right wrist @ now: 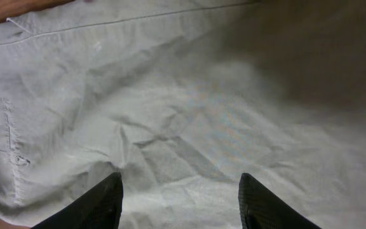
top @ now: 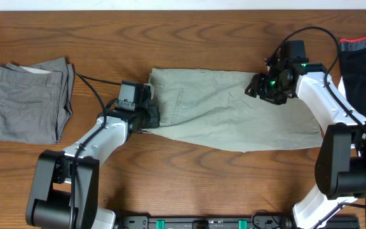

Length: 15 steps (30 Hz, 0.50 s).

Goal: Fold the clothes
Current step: 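Reach the left gripper to the khaki trousers' left end and grasp, then pull the khaki trousers' ends apart with both grippers to stretch flat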

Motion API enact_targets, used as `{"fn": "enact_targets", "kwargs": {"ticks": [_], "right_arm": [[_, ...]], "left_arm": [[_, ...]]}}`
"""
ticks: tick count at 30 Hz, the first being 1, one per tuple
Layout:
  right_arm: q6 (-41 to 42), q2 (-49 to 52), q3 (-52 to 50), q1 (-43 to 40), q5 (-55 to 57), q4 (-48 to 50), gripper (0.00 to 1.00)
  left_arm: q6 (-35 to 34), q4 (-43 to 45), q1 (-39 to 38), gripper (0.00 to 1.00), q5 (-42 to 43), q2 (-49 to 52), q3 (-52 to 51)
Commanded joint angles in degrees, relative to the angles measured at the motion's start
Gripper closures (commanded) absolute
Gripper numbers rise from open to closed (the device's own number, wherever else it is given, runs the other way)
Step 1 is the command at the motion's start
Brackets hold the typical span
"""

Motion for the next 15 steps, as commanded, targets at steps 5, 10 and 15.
{"fn": "enact_targets", "kwargs": {"ticks": [5, 10, 15], "right_arm": [[-0.66, -0.5, 0.39, -0.07, -0.44, 0.13, 0.44], [-0.66, -0.5, 0.39, -0.07, -0.46, 0.09, 0.44], [-0.68, -0.5, 0.39, -0.07, -0.44, -0.59, 0.44]], "left_arm": [[1.42, -4.13, 0.28, 0.94, -1.6, 0.42, 0.9], [1.4, -5.64, 0.28, 0.94, -1.57, 0.96, 0.74], [-0.96, -8.26, 0.28, 0.94, -1.27, 3.17, 0.74]]}}
